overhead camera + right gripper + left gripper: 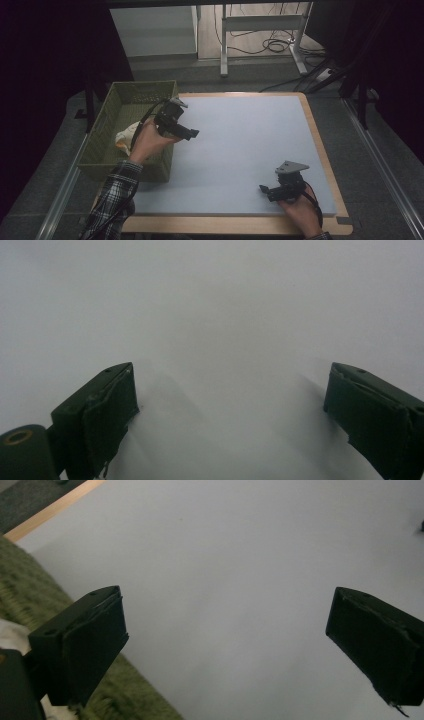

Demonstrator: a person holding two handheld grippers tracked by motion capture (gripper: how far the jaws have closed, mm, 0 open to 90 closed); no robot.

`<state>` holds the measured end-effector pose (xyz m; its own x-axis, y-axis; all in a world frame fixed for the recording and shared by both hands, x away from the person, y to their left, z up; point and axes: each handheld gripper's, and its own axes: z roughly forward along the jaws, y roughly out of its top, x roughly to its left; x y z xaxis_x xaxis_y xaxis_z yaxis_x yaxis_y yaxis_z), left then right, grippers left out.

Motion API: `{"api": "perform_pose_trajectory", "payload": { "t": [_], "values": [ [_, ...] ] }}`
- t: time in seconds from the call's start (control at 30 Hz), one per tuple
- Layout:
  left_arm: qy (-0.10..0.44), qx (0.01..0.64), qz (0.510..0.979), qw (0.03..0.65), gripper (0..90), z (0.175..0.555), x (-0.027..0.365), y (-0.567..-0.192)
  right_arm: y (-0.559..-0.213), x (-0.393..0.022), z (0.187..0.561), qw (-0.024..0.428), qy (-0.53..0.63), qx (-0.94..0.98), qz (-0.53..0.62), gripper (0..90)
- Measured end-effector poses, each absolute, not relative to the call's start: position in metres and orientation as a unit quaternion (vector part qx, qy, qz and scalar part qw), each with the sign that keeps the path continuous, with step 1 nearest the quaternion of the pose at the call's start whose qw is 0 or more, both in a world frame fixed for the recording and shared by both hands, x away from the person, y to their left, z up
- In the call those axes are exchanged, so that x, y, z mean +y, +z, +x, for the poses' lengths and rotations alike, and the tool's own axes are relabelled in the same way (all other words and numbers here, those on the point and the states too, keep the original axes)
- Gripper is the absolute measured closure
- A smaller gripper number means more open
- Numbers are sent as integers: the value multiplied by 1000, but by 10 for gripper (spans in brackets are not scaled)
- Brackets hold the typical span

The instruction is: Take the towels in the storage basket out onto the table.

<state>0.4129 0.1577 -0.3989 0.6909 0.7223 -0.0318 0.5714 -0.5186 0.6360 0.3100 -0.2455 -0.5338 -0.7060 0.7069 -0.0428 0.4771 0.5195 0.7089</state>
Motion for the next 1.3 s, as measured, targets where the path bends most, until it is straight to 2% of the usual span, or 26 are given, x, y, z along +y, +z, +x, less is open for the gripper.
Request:
{"api": "perform_pose_trajectory", "payload": {
  "t": [0.73,1.3],
  "values": [
    [139,445,844,267,33,432,240,-401,-534,-246,310,165,347,856,346,69],
    [104,499,830,228,25,447,282,-446,-534,-246,310,165,347,856,345,69]
  ]
}}
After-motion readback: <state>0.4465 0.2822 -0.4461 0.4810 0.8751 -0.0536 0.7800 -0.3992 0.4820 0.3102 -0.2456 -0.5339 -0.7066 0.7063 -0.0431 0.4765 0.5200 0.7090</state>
